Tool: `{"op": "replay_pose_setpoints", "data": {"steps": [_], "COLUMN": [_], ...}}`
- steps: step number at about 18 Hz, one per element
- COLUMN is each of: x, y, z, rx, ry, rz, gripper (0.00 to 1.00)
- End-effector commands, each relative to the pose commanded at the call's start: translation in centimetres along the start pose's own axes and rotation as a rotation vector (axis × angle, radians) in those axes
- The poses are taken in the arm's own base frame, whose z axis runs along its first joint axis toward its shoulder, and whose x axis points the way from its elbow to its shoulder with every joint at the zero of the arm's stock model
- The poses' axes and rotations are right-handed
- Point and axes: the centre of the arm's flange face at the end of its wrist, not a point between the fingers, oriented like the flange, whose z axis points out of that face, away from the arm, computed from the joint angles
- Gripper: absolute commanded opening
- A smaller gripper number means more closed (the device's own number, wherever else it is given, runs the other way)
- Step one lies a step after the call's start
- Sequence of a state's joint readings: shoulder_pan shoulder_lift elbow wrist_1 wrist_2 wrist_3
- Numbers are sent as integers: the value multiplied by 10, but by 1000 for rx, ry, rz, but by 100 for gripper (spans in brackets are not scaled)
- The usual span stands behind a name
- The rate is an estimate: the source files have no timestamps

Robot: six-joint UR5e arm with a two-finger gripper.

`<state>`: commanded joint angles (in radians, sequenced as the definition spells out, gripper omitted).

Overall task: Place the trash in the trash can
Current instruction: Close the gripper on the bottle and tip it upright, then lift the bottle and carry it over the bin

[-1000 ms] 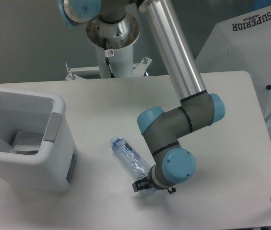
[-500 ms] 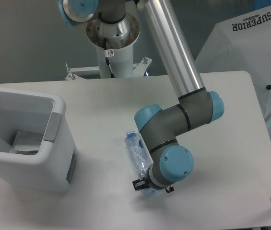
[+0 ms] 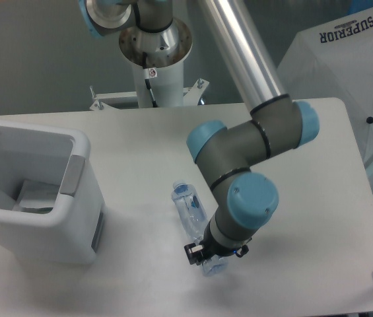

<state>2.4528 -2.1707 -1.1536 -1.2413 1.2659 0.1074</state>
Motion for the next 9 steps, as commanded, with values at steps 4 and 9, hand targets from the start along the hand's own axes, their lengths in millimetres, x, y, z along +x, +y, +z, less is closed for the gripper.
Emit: {"op": "replay_pose_setpoints", "data": {"steps": [4,9], "x": [29,71], "y": [-3,11], "z": [-69,-150], "rx": [190,335], "ry": [110,245], "rz": [62,140], "gripper": [55,55]}}
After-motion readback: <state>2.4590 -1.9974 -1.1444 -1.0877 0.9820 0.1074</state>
